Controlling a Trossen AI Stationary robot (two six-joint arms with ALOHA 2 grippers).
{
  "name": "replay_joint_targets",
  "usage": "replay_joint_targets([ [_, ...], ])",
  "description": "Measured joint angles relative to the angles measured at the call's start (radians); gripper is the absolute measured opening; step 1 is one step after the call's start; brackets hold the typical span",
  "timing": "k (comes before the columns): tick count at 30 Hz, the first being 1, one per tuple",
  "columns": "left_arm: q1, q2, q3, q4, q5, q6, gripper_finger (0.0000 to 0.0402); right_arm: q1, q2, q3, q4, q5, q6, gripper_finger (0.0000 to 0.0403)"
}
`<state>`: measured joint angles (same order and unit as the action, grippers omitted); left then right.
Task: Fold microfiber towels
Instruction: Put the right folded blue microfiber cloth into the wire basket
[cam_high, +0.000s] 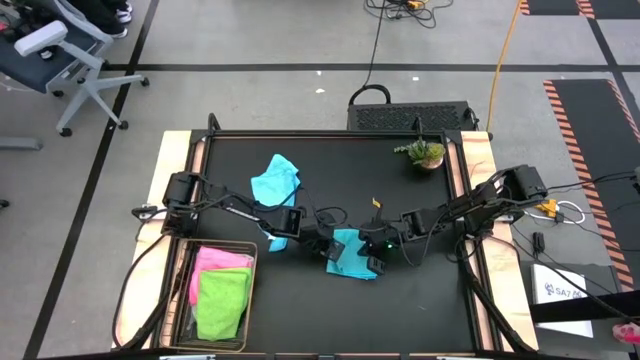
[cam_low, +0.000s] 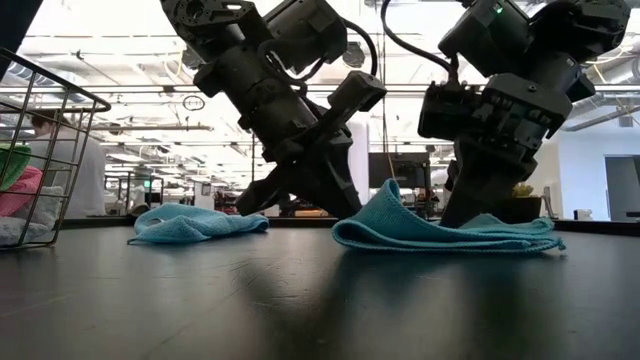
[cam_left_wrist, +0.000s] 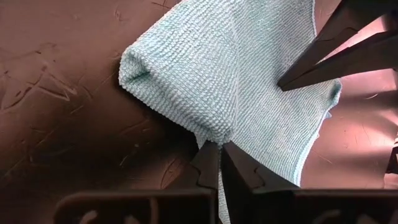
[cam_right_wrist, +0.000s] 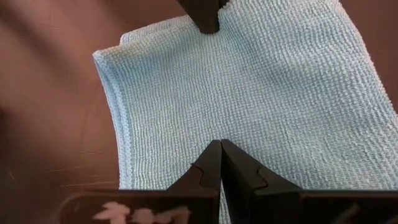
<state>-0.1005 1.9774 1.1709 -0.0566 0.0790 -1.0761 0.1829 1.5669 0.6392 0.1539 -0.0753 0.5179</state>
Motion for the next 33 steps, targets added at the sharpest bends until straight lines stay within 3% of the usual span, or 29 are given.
replay_joint_targets([
  [8,0.0,0.0,0.0,0.002,-0.009,0.006,0.0003,0.0,-0.056,0.0,0.008,-0.006,0.066,0.0],
  [16,0.011,-0.036,0.001,0.003,-0.026,0.02,0.0002,0.0,-0.293,0.0,-0.025,0.003,0.07,0.0],
  [22,0.015,-0.067,0.002,0.057,-0.055,0.033,0.0001,0.0,-0.444,0.001,-0.051,0.07,0.05,0.0],
  [33,0.018,-0.219,0.0,0.091,-0.139,0.119,0.0,0.0,-0.558,0.001,-0.129,0.108,0.016,0.0],
])
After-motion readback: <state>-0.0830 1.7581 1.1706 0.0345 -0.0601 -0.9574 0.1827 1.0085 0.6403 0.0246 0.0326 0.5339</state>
